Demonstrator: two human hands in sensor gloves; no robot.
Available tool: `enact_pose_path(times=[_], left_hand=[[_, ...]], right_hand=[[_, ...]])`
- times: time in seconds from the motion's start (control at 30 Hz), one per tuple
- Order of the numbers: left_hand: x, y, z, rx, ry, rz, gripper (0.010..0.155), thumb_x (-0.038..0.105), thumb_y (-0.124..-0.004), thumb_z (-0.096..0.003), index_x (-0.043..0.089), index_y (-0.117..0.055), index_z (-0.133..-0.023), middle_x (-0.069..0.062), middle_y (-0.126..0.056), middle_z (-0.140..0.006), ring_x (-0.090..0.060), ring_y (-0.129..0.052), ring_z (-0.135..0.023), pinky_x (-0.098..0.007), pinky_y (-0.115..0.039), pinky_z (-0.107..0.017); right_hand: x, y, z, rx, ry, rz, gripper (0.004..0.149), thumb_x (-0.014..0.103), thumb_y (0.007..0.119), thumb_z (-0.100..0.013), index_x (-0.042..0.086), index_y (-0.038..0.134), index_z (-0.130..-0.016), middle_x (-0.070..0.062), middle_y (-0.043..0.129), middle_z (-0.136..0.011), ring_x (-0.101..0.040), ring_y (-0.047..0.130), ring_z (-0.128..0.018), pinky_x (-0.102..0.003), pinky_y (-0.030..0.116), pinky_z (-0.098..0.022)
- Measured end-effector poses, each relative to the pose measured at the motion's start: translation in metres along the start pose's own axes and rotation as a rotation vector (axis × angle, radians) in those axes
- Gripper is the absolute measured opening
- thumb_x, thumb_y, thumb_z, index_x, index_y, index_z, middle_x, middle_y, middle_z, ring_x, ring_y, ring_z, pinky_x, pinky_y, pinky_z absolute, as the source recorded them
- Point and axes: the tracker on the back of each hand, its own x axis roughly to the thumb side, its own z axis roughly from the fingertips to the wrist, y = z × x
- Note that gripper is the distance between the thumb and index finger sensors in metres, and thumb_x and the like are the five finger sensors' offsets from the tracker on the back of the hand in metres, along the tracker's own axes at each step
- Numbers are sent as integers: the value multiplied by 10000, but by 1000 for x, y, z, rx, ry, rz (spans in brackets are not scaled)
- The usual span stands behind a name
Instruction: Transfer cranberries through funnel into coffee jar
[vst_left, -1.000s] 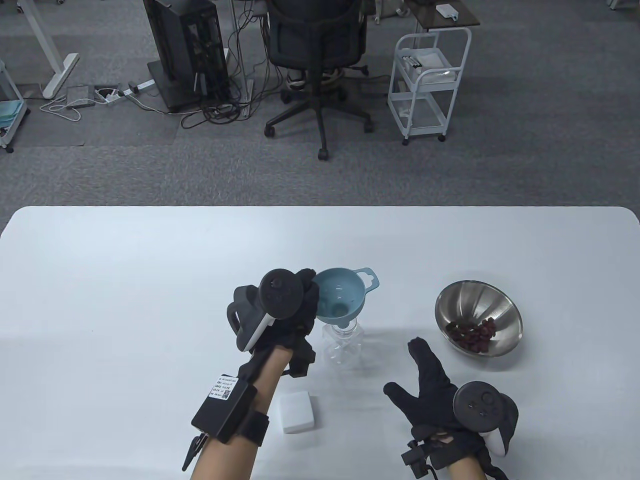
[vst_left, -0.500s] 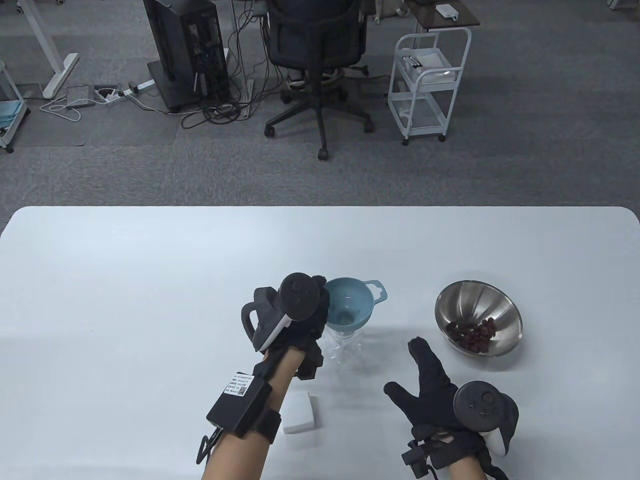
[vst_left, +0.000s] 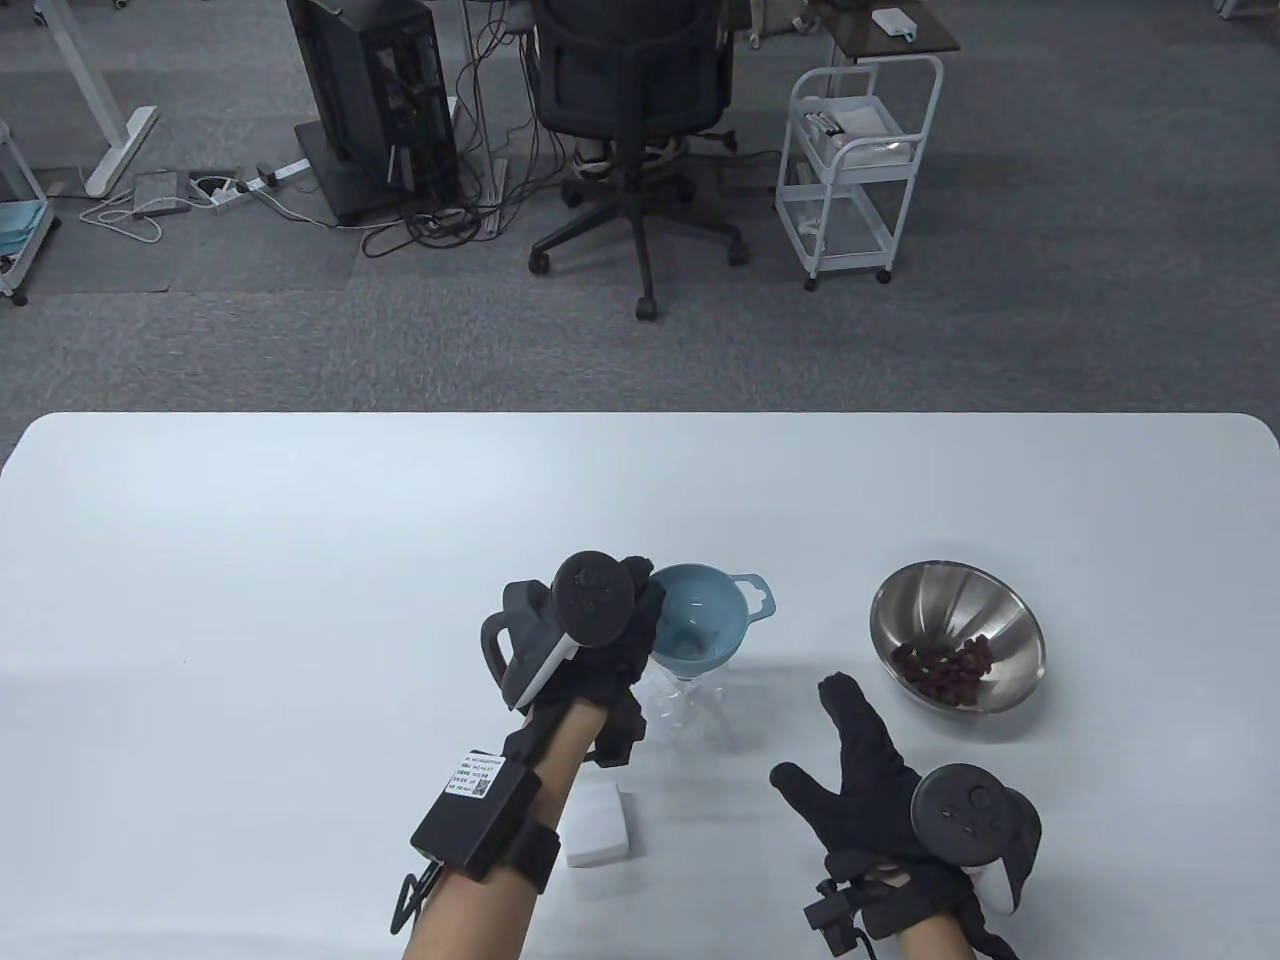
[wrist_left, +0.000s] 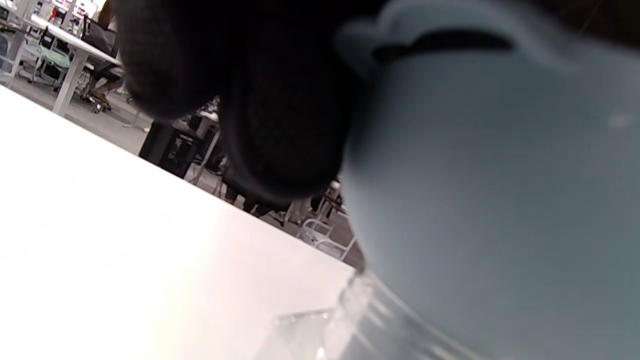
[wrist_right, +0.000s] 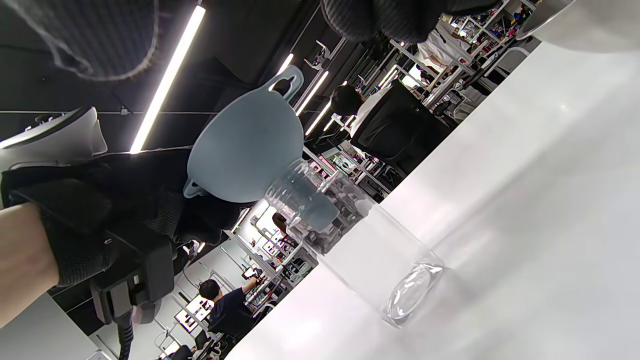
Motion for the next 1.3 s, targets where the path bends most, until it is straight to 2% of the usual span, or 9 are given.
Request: enact_pose_path(times=[0.13, 0.27, 0.37, 0.47, 0.67, 0.8, 1.03, 1.3], left_hand=[[-8, 6, 9, 5, -6, 42, 580, 544, -706, -535, 192, -808, -984, -88, -988, -842, -202, -1106, -487, -374, -884, -450], [-23, 18, 31, 45, -44, 104, 642, 578, -691, -532, 201, -719, -1050, -116, -868, -996, -291, -1036, -707, -430, -842, -539], [-37, 28, 54, 76, -106, 162, 671, 589, -684, -531, 204, -668, -1080, -140, -760, -1083, -358, -943, -847, -488, -785, -614], [-50, 33, 74, 88, -184, 224, 676, 594, -680, -529, 210, -659, -1085, -139, -731, -1105, -375, -903, -902, -513, -750, -661], [-73, 28, 115, 90, -341, 278, 728, 622, -659, -523, 233, -555, -1130, -123, -557, -1204, -429, -675, -1080, -595, -583, -761], [-88, 17, 124, 108, -340, 301, 746, 634, -650, -518, 238, -527, -1137, -122, -511, -1219, -441, -589, -1119, -616, -533, -773], [-101, -1, 128, 107, -324, 319, 744, 631, -650, -515, 230, -539, -1132, -128, -518, -1215, -447, -592, -1115, -634, -523, -768], [-111, -12, 128, 79, -302, 355, 732, 622, -654, -514, 224, -561, -1122, -120, -553, -1201, -441, -620, -1104, -637, -528, -764]], right_hand=[[0, -3, 1, -17, 3, -13, 971, 620, 811, -432, 21, 370, -1056, -245, 526, -1113, -504, 631, -984, -585, 580, -680], [0, -9, 2, -57, 15, -7, 959, 634, 802, -435, 34, 390, -1060, -233, 555, -1109, -492, 681, -951, -569, 623, -659], [-2, -16, 0, -97, 37, 17, 946, 650, 794, -438, 49, 420, -1065, -232, 566, -1110, -480, 703, -933, -564, 639, -643], [-3, -23, -2, -147, 76, 40, 930, 660, 786, -445, 54, 451, -1066, -233, 582, -1106, -480, 707, -916, -551, 648, -627], [-5, -51, -11, -254, 173, 114, 920, 660, 788, -456, 51, 468, -1068, -241, 573, -1119, -502, 679, -937, -564, 628, -644], [-7, -74, -18, -324, 257, 164, 918, 649, 790, -463, 47, 455, -1069, -248, 551, -1125, -514, 651, -954, -567, 617, -654], [-25, -105, -30, -397, 427, 261, 957, 662, 784, -463, 42, 391, -1077, -255, 483, -1139, -526, 572, -981, -583, 566, -673], [-74, -120, -44, -371, 722, 326, 994, 648, 781, -471, 14, 304, -1070, -275, 409, -1142, -545, 502, -996, -585, 553, -675]])
